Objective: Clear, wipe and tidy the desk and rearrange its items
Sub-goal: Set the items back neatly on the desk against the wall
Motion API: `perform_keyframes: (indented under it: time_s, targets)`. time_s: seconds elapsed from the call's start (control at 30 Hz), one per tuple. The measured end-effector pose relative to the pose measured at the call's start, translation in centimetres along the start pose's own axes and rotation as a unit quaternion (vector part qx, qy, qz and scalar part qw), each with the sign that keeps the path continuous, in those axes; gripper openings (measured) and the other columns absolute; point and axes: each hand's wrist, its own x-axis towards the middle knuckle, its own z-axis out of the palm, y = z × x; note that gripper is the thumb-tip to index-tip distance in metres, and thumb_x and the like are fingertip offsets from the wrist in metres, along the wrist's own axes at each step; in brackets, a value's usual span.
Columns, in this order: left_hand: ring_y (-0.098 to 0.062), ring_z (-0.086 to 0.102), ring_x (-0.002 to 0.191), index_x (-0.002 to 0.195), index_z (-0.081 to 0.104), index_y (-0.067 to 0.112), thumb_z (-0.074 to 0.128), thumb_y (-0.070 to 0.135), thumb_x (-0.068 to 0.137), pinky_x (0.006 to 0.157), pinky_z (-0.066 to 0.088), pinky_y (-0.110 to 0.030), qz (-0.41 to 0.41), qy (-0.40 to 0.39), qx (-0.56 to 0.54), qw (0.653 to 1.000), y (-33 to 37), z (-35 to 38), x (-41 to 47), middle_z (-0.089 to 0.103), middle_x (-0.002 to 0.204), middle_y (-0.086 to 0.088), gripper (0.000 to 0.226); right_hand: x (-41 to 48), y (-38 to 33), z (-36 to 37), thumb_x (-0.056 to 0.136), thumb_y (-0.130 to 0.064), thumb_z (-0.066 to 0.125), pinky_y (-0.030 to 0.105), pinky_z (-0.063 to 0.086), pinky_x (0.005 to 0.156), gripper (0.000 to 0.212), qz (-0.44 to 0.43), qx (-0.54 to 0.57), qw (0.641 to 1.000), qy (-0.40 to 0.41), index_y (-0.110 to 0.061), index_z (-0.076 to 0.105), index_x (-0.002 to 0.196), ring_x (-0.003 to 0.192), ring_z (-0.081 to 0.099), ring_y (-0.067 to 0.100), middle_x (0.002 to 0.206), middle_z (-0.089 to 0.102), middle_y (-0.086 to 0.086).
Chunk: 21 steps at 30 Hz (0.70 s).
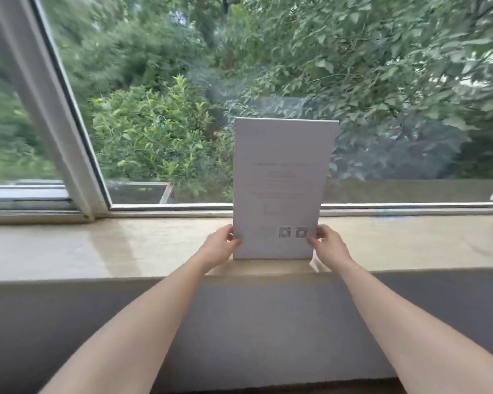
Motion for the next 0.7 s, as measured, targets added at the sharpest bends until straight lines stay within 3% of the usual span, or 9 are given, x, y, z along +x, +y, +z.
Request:
perform_keyframes:
  time_s: [0.07,0.13,0.23,0.3,0.47,0.6,0.7]
  targets:
    - [-0.019,0.06,0.105,0.121,0.061,0.022,0.049,0.01,0.1,0.09,0.047,-0.03,0.01,0.025,-0.015,1.0,-0.9,-1.3,-1.6,0.066,0.111,0.005,0.027,-0.2,-0.2,1.0,0.093,-0.008,0.057,0.038,0.046,0.088,0.016,-0.025,0.047,0.998,-0.046,-0.018,0.064,0.104,0.1,0.064,0.028,0.1,0.068,0.003]
    - [-0.021,0.062,0.11,0.127,0.06,0.02,0.048,0.008,0.101,0.097,0.051,-0.037,0.0,0.046,-0.054,0.997,-2.4,-3.1,-3.7,0.068,0.116,0.0,0.032,-1.0,-1.5,2.3,0.095,-0.005,0.053,0.036,0.049,0.085,0.025,-0.053,0.097,0.988,-0.106,-0.024,0.066,0.105,0.095,0.066,0.024,0.098,0.073,0.003]
    - [-0.021,0.065,0.111,0.131,0.058,0.019,0.046,0.01,0.103,0.091,0.056,-0.034,-0.027,0.091,-0.113,0.989,-4.5,-6.3,-7.8,0.065,0.121,-0.013,0.032,-2.4,-4.5,5.1,0.101,-0.009,0.048,0.036,0.052,0.083,0.029,-0.078,0.16,0.964,-0.196,-0.034,0.064,0.104,0.09,0.069,0.019,0.094,0.075,0.0]
    - [-0.024,0.065,0.111,0.128,0.058,0.019,0.046,0.01,0.104,0.09,0.054,-0.038,-0.045,0.142,-0.144,0.978,-5.6,-8.6,-10.6,0.065,0.12,-0.015,0.029,-3.3,-6.6,7.8,0.102,-0.012,0.047,0.029,0.055,0.075,0.028,-0.094,0.183,0.943,-0.261,-0.035,0.062,0.105,0.081,0.07,0.012,0.09,0.075,-0.006]
    - [-0.007,0.067,0.099,0.123,0.056,0.025,0.042,0.01,0.105,0.079,0.056,-0.023,-0.096,0.231,-0.185,0.95,-8.0,-13.5,-18.3,0.068,0.112,0.004,0.027,-6.4,-11.3,15.4,0.103,-0.012,0.046,0.036,0.052,0.078,0.022,-0.108,0.199,0.901,-0.369,-0.027,0.061,0.109,0.078,0.068,0.021,0.094,0.073,0.001]
    - [-0.002,0.068,0.099,0.131,0.054,0.024,0.041,0.015,0.106,0.073,0.057,-0.02,-0.135,0.296,-0.194,0.926,-10.5,-17.7,-24.8,0.067,0.121,0.004,0.029,-10.1,-15.5,21.8,0.103,-0.014,0.045,0.028,0.047,0.063,0.021,-0.128,0.194,0.865,-0.444,-0.026,0.061,0.108,0.075,0.064,0.02,0.095,0.072,-0.001]
    - [-0.001,0.068,0.099,0.131,0.054,0.025,0.04,0.018,0.107,0.079,0.058,-0.025,-0.159,0.343,-0.182,0.908,-12.4,-21.1,-29.6,0.067,0.122,0.006,0.029,-13.4,-19.0,26.6,0.103,-0.011,0.045,0.024,0.05,0.057,0.02,-0.137,0.202,0.836,-0.491,-0.025,0.06,0.108,0.068,0.066,0.016,0.091,0.071,-0.002]
